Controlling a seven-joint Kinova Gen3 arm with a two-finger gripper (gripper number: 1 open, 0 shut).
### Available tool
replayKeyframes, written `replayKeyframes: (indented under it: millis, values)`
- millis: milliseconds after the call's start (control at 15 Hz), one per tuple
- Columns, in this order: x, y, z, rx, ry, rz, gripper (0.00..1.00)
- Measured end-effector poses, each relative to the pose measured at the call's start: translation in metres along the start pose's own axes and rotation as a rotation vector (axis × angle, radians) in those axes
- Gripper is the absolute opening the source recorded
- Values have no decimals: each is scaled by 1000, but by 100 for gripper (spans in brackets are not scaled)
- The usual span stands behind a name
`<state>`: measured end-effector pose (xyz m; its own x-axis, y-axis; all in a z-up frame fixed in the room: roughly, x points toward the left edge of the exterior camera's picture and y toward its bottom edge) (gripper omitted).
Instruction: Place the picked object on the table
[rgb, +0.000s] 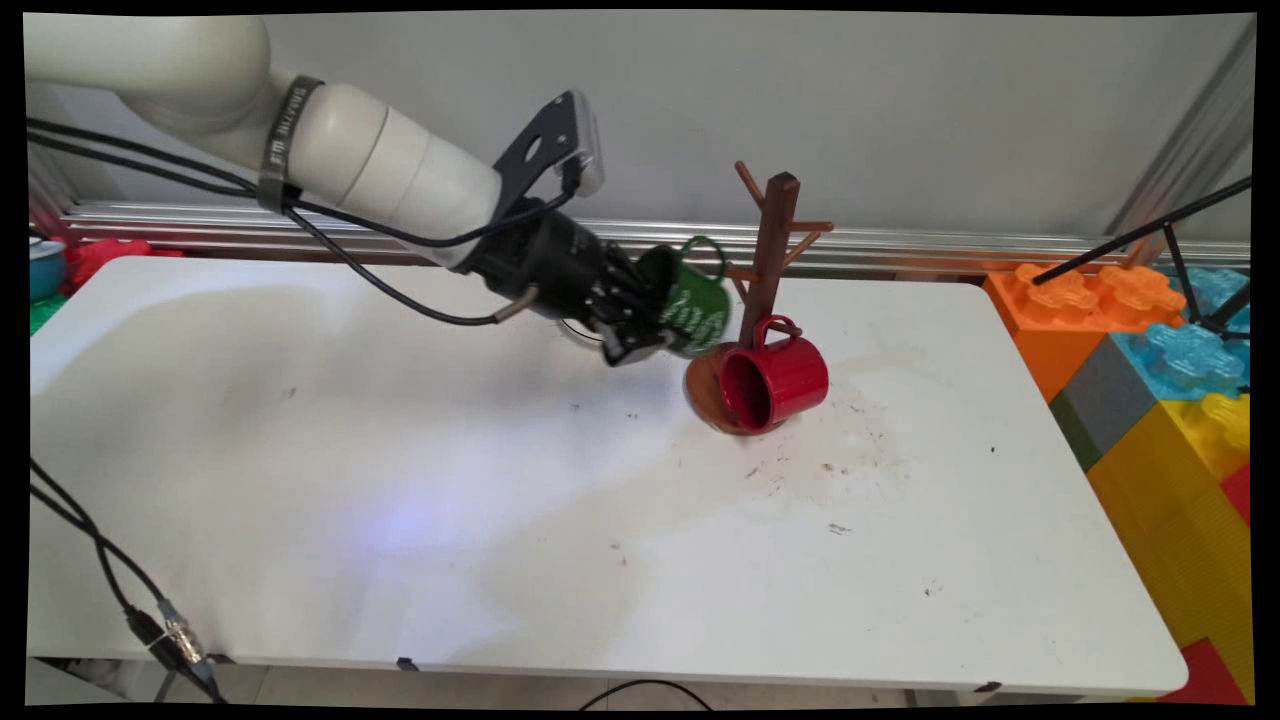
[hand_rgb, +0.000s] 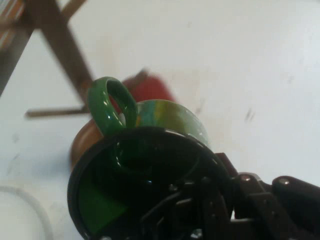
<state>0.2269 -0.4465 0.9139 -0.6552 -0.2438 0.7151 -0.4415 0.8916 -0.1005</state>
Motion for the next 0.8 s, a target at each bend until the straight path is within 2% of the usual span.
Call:
replayKeyframes:
  millis: [400,800]
  values:
    - [-19,-39,-7,60,-235,149,0]
    - [-37,-60,11,51,-424,255,0]
